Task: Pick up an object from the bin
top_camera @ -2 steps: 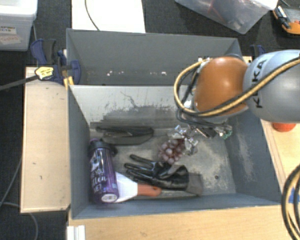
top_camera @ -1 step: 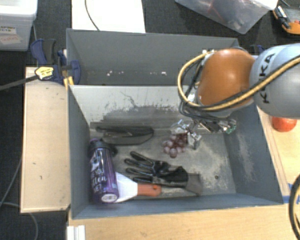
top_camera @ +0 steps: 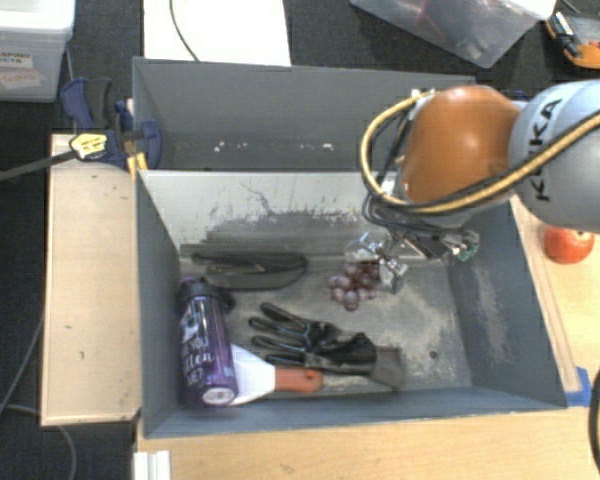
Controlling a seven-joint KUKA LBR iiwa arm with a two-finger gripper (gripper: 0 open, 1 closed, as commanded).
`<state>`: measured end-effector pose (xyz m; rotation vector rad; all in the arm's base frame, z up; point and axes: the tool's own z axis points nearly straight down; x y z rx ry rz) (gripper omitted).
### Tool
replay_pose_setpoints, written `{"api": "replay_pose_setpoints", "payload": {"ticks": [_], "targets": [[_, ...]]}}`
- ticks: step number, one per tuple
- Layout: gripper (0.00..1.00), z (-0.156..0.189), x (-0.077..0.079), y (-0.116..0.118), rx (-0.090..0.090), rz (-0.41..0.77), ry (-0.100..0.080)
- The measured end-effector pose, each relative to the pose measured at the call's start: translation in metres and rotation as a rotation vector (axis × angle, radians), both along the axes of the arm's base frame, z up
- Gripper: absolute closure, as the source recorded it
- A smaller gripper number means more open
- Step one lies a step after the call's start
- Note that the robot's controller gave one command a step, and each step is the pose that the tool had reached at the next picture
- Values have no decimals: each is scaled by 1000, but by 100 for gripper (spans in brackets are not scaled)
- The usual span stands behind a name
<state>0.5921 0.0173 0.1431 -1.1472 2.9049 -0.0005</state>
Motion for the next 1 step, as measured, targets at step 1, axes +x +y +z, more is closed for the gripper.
{"api": "replay_pose_setpoints", "payload": {"ticks": [1], "targets": [[100, 11, 1, 0, 1, -4, -3]]}}
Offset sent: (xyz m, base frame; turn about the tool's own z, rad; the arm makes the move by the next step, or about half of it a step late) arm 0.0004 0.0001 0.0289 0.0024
